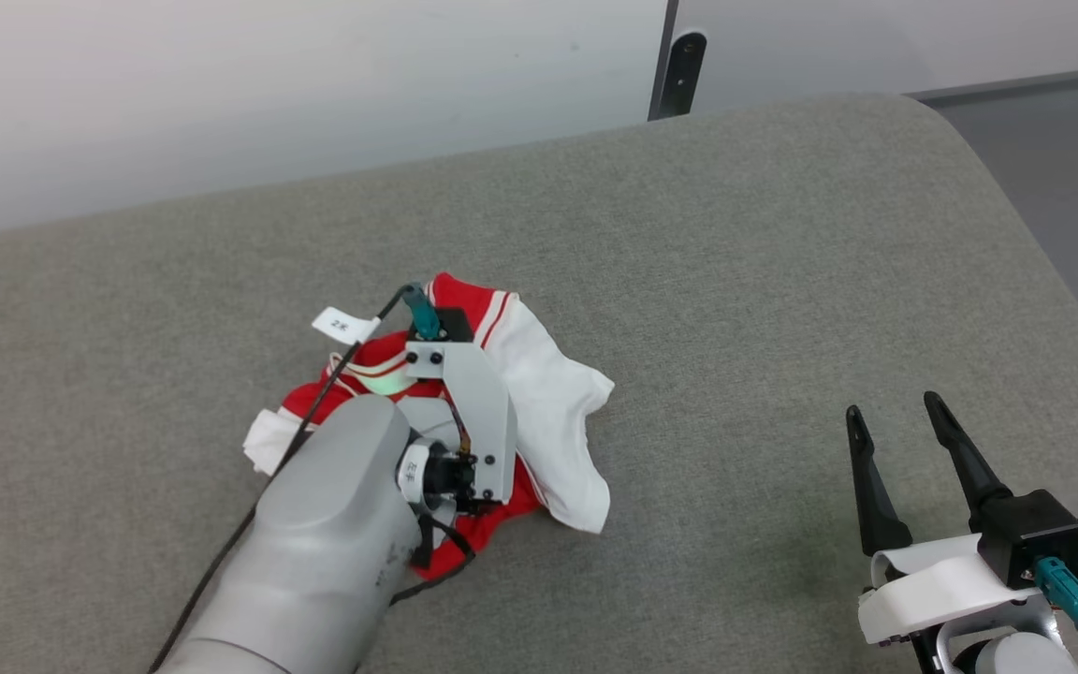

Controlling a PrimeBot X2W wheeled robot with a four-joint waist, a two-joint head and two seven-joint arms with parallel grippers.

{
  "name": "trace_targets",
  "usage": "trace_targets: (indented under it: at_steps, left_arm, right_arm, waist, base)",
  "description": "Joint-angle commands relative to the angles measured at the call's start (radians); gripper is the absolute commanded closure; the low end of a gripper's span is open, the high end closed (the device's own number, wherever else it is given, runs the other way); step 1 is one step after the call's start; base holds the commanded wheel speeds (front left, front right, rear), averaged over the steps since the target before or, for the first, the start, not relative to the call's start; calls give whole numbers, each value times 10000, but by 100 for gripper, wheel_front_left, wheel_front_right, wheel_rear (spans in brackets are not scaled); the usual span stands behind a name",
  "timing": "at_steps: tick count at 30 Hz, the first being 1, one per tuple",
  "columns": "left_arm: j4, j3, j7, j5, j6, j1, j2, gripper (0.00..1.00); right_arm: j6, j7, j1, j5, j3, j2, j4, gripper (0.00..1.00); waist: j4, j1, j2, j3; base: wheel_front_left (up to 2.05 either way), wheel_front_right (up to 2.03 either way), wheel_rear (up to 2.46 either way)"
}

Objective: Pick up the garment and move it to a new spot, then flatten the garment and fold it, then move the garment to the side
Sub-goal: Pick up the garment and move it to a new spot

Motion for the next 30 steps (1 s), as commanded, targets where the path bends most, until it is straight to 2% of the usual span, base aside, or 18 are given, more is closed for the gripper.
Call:
trace_targets:
  at_steps: [1,2,3,4,10,16,20,25,30]
  left_arm:
    - [341,-159,101,-100,-151,515,-111,100]
    - [405,-200,76,-110,-193,436,-146,67]
    - [479,-179,98,-172,-174,340,-164,18]
    - [536,-222,218,-187,-243,211,-175,0]
    - [517,-139,610,-423,-579,-643,-132,0]
    - [178,-21,545,-528,-968,-1069,293,0]
    - [-325,247,-78,-647,-1321,-1057,773,0]
    - [-1230,504,-1571,-635,-1661,-282,1465,0]
    - [-1933,577,-2672,-631,-1848,459,1828,0]
  right_arm:
    - [-6,-51,-150,118,47,33,59,0]
    - [-7,-52,-148,138,53,32,98,0]
    - [-7,-52,-147,123,49,30,144,0]
    - [-7,-52,-144,105,38,29,170,0]
    - [-7,-53,-82,133,61,29,431,0]
    - [-7,-28,-6,132,113,30,611,0]
    - [-7,-5,131,151,122,29,644,0]
    - [-7,-1,351,123,44,30,557,0]
    - [-7,-3,552,93,77,28,513,0]
  waist:
    - [92,0,0,-94]
    - [140,0,0,-154]
    - [196,0,0,-218]
    - [262,0,0,-295]
    - [661,0,0,-711]
    - [990,0,0,-1074]
    - [1222,0,0,-1359]
    - [1598,0,0,-1676]
    - [1848,0,0,-1884]
  base:
    - [0,0,0]
    - [0,0,0]
    - [0,0,0]
    - [0,0,0]
    - [0,0,0]
    - [0,0,0]
    - [0,0,0]
    - [0,0,0]
    - [0,0,0]
